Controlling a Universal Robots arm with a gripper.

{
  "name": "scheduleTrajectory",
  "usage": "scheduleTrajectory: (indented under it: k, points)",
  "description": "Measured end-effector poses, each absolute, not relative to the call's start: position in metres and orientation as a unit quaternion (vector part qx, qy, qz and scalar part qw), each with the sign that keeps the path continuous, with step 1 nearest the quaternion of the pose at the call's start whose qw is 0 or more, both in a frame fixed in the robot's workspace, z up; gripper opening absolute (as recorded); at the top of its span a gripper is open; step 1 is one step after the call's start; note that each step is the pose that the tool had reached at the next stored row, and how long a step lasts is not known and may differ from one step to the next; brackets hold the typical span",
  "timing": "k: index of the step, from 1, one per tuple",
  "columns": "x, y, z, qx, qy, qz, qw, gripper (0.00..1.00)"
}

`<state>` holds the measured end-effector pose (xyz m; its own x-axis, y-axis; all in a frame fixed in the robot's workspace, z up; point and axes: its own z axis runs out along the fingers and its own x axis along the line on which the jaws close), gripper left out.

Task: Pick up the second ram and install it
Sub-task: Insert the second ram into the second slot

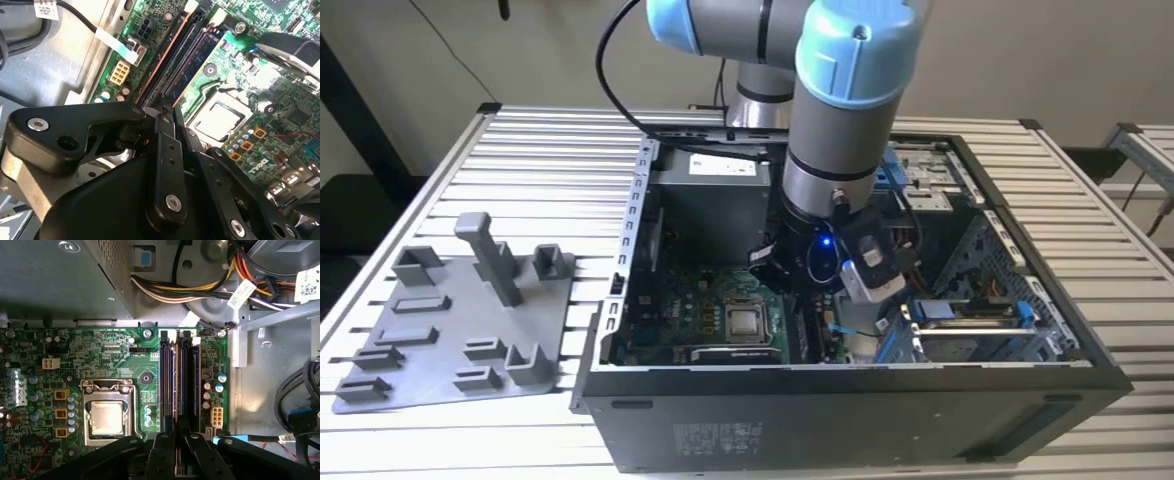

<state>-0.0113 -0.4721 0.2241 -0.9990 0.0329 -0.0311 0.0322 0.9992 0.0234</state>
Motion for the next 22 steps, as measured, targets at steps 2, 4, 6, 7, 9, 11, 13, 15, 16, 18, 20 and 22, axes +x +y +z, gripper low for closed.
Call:
scheduleTrajectory:
  k: [2, 4, 6, 7, 9, 11, 13, 15, 16, 18, 20, 22]
  points:
    - [-0.0113, -0.4721, 0.2239, 0.016, 1.000, 0.012, 0.016, 0.14]
    - [-0.0113, -0.4721, 0.2239, 0.016, 1.000, 0.012, 0.016, 0.14]
    - [-0.0113, -0.4720, 0.2238, 0.016, 1.000, 0.012, 0.016, 0.14]
    - [-0.0113, -0.4720, 0.2238, 0.016, 1.000, 0.012, 0.016, 0.14]
    - [-0.0113, -0.4722, 0.2233, 0.016, 1.000, 0.012, 0.016, 0.14]
    - [-0.0113, -0.4721, 0.2229, 0.016, 1.000, 0.012, 0.016, 0.14]
    - [-0.0113, -0.4721, 0.2221, 0.016, 1.000, 0.012, 0.016, 0.14]
    - [-0.0113, -0.4721, 0.2220, 0.015, 1.000, 0.012, 0.016, 0.14]
    - [-0.0115, -0.4721, 0.2217, 0.014, 1.000, 0.012, 0.016, 0.14]
    - [-0.0116, -0.4721, 0.2215, 0.012, 1.000, 0.012, 0.016, 0.14]
    - [-0.0116, -0.4720, 0.2201, 0.011, 1.000, 0.013, 0.016, 0.14]
    - [-0.0117, -0.4721, 0.2199, 0.010, 1.000, 0.012, 0.016, 0.14]
